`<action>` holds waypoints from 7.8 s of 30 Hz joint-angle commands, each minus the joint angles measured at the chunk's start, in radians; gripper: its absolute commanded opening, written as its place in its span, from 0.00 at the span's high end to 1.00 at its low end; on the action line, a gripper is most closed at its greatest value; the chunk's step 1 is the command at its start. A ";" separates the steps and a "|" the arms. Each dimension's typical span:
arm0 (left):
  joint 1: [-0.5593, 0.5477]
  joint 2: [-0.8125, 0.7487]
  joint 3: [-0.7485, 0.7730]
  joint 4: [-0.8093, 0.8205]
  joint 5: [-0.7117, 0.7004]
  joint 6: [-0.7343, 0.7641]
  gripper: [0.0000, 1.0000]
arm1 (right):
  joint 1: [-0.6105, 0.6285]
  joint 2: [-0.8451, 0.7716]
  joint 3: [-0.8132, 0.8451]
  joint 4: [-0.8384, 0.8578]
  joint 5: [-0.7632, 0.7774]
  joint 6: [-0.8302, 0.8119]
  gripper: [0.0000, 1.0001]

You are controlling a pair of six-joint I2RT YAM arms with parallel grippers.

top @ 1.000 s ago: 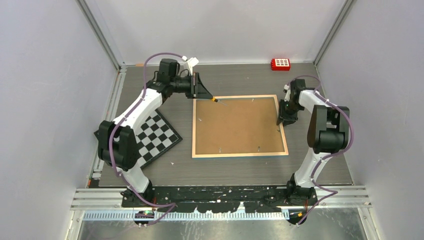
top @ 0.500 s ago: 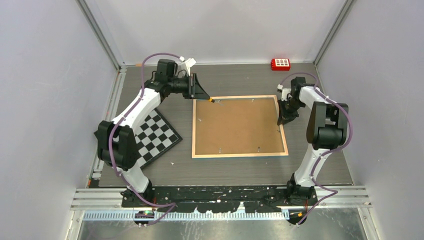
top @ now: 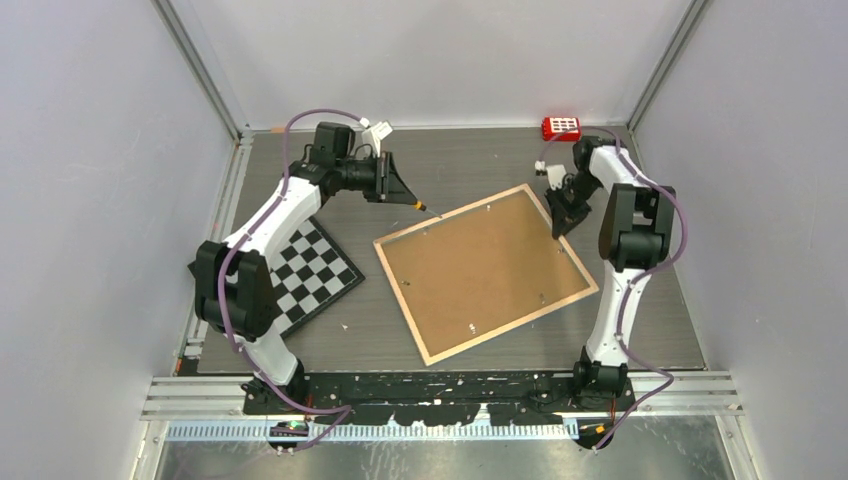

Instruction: Take the photo out of the frame

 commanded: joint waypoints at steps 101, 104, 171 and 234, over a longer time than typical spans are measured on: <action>-0.244 -0.135 -0.233 -0.032 -0.783 0.161 1.00 | 0.012 -0.323 -0.623 0.379 -0.037 1.083 0.83; -0.245 -0.115 -0.226 -0.034 -0.795 0.165 1.00 | 0.010 -0.320 -0.616 0.374 -0.030 1.080 0.83; -0.295 -0.080 -0.210 0.009 -0.927 0.160 1.00 | 0.010 -0.305 -0.606 0.352 -0.002 1.054 0.93; -0.343 -0.067 -0.248 -0.086 -0.790 0.254 1.00 | 0.010 -0.286 -0.587 0.353 0.009 1.048 0.96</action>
